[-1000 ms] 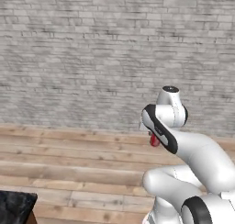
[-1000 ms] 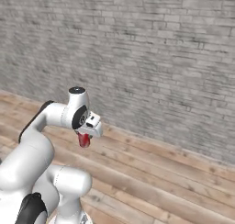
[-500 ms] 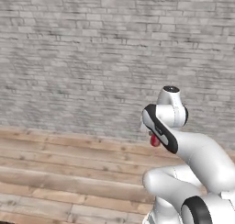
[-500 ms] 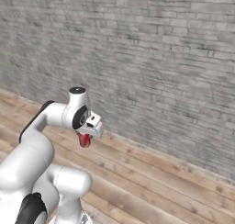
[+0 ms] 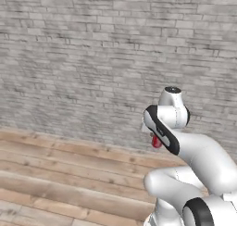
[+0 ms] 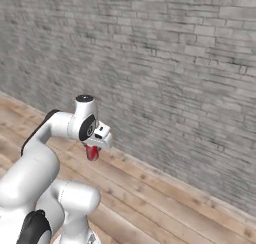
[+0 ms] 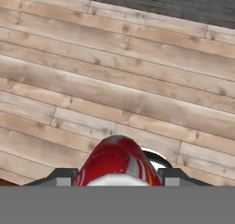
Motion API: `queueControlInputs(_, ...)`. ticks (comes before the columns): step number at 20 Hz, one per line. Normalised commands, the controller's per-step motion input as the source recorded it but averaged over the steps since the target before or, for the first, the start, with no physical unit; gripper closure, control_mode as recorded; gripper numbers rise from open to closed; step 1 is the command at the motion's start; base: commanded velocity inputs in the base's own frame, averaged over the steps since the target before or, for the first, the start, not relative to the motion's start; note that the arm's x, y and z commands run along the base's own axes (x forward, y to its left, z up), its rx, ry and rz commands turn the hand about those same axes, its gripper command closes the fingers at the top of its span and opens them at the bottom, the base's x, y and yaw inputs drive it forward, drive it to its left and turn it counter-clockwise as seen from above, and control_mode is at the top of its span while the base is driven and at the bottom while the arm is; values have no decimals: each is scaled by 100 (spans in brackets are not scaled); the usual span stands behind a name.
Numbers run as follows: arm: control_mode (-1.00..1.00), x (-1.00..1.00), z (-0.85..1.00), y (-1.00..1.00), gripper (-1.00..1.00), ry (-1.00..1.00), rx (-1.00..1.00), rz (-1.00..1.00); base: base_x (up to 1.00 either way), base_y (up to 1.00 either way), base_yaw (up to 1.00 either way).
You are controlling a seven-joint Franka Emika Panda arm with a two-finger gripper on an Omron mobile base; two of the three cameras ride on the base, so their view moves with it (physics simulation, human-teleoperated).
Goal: Four empty soda cans are scattered around the kitchen. Gather all the cans and cluster them next to the stove for recycling.
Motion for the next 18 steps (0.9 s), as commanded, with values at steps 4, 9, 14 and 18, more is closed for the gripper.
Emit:
queueControlInputs(4,100,0,0,0,100,0,0,0,62,-2,25)
queueControlInputs(9,100,0,0,0,100,0,0,0,60,-3,29)
queueControlInputs(14,100,0,0,0,100,0,0,0,66,0,24)
queueControlInputs(18,100,0,0,0,100,0,0,0,70,0,17)
